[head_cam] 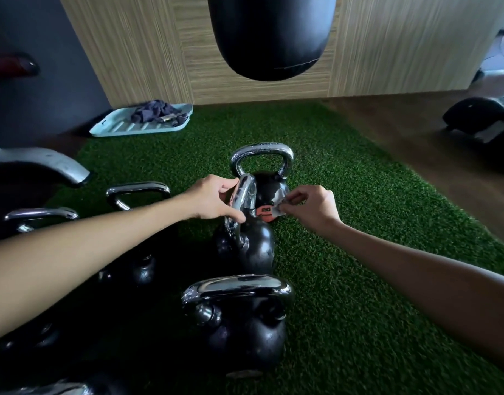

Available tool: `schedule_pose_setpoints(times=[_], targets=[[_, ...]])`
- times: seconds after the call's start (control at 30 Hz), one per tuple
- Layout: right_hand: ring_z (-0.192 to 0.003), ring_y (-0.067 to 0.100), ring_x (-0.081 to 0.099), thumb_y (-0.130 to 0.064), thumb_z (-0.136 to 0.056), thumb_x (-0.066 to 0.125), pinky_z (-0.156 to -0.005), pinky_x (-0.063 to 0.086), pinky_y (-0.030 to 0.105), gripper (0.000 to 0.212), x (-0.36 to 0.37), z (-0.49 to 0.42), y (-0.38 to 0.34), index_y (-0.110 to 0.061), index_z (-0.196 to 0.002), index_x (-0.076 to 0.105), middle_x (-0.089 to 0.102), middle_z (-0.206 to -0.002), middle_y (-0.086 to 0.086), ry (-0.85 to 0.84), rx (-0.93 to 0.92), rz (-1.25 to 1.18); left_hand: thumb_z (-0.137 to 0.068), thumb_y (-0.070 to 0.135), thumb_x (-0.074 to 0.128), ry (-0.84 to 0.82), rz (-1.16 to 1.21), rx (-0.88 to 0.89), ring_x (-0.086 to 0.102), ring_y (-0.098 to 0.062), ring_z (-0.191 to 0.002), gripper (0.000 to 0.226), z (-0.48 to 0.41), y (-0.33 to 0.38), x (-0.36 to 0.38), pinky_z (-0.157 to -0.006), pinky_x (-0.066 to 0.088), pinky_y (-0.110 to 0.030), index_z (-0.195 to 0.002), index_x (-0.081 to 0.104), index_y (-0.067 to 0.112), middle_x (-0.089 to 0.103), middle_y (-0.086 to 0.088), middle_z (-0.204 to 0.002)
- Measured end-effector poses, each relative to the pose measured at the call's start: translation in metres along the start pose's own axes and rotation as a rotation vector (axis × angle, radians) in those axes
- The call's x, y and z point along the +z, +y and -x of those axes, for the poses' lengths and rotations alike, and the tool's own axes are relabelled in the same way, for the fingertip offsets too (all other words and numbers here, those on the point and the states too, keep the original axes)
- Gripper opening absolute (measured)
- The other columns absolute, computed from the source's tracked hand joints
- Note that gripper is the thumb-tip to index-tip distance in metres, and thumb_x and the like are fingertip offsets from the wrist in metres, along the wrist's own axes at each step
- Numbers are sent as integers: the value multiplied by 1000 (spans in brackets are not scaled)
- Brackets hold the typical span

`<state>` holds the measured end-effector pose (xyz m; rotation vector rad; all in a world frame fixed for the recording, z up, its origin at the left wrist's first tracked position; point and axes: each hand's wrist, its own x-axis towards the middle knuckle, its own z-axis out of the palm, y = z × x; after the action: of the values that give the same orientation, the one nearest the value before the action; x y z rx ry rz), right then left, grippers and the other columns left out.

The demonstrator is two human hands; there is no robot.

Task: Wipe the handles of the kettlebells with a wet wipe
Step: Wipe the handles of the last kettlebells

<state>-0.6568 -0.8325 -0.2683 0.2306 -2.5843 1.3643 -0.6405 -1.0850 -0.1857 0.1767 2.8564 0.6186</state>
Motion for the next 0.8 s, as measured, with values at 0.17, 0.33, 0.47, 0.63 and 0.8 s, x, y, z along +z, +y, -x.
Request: schedule_pose_setpoints(times=[0.17,0.33,0.47,0.63,0.8], targets=[[-70,-3,67,-28,-72,91,-55,47,5,20,1,-1,-3,-23,-86,77,72,-80,-15,-10,3,-14,-60,44,95,-258,-290,139,47,-13,-136,112,-34,-5,-50,-109,33,-25,-155,36,37,51,9,-149],[-68,-4,67,-32,-71,91,-55,50,8,19,-4,1,1,-28,-82,76,73,-78,-16,-7,2,2,-54,43,98,-298,-508,178,58,-17,-109,110,-42,-26,-79,-97,47,-34,-142,35,67,65,6,-124],[-64,-2,68,-33,-70,92,-49,48,9,21,-8,2,4,-28,-85,78,74,-78,-15,2,38,-8,-65,24,95,-262,-527,215,39,-9,-112,111,-31,-34,-71,-94,36,-27,-149,31,60,48,5,-126],[-65,-2,68,-34,-68,93,-51,47,8,24,-4,1,-3,-27,-84,77,74,-77,-14,9,50,-14,-69,25,93,-198,-617,232,55,-20,-111,113,-26,-33,-67,-97,48,-36,-149,23,63,36,2,-121],[-65,-2,67,-31,-69,93,-51,47,8,21,5,-4,-15,-27,-83,77,74,-78,-13,-11,50,-41,-79,13,86,-169,-606,278,57,-10,-83,105,-21,-40,-63,-66,51,-31,-151,26,59,33,5,-132]])
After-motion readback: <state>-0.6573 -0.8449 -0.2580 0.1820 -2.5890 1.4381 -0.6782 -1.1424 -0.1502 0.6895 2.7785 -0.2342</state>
